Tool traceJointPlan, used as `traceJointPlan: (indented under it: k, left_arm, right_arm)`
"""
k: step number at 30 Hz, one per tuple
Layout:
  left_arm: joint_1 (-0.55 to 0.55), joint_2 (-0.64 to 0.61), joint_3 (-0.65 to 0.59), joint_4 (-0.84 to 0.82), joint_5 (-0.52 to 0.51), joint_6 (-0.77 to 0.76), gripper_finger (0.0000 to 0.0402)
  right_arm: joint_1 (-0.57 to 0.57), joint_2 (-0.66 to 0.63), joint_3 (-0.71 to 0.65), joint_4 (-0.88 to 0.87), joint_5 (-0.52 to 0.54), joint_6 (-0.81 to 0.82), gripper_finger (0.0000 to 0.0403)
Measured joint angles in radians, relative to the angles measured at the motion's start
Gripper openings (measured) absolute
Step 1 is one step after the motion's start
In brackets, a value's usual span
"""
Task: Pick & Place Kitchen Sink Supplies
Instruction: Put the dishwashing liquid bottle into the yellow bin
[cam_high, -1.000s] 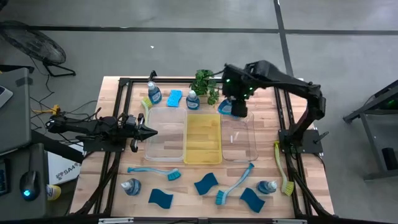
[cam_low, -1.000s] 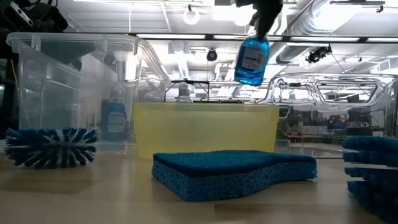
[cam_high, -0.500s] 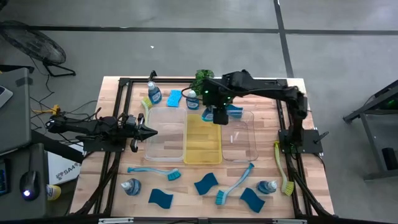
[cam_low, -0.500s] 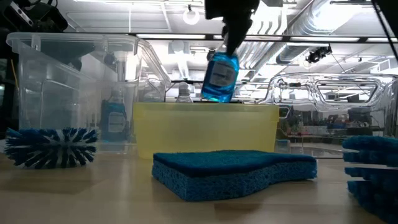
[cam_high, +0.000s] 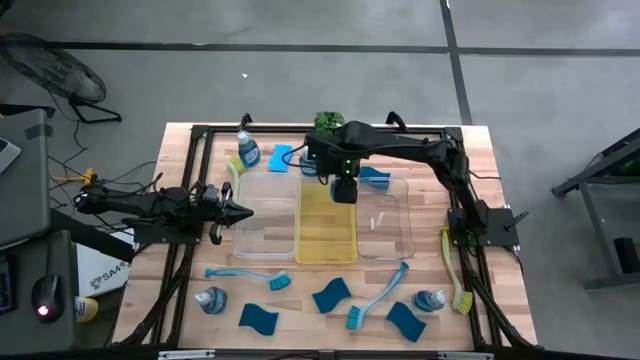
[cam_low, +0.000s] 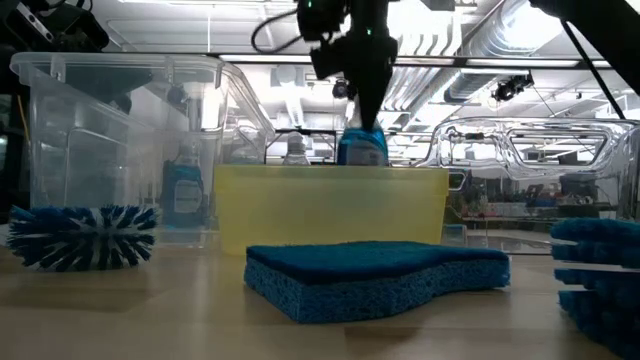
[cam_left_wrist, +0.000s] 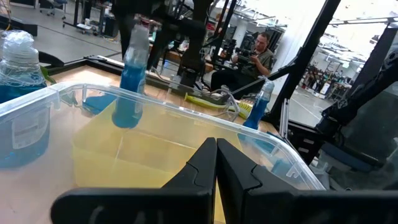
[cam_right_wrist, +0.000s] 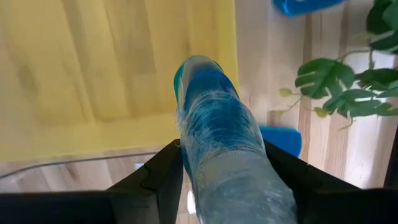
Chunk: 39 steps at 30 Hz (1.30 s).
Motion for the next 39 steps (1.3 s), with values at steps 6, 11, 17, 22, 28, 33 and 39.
traceJointPlan:
  k: [6,11,17,22,28,33,39]
  left_arm:
    - [0.0,0.0,0.0,0.0,0.0,0.0,0.0002]
    - [0.0,0.0,0.0,0.0,0.0,0.0,0.0002]
    - [0.0,0.0,0.0,0.0,0.0,0.0,0.0002]
    - [0.0,0.0,0.0,0.0,0.0,0.0,0.0002]
    - [0.0,0.0,0.0,0.0,0.0,0.0,0.0002]
    - [0.0,0.0,0.0,0.0,0.0,0.0,0.0002]
    - [0.0,0.0,0.0,0.0,0.0,0.0,0.0002]
  right_arm:
    - [-0.001,0.0,-0.042,0.051,-0.002,-0.018,0.017]
    - [-0.002,0.0,-0.078,0.08,0.003,-0.019,0.017]
    - [-0.008,0.0,-0.111,0.101,0.006,-0.048,0.017]
    - [-0.012,-0.001,-0.137,0.124,0.006,-0.056,0.017]
    - [-0.012,-0.002,-0.144,0.139,0.021,-0.07,0.0173]
    - [-0.012,-0.002,-0.144,0.142,0.029,-0.097,0.0202]
    - [-0.012,-0.002,-0.146,0.137,0.034,-0.095,0.0246]
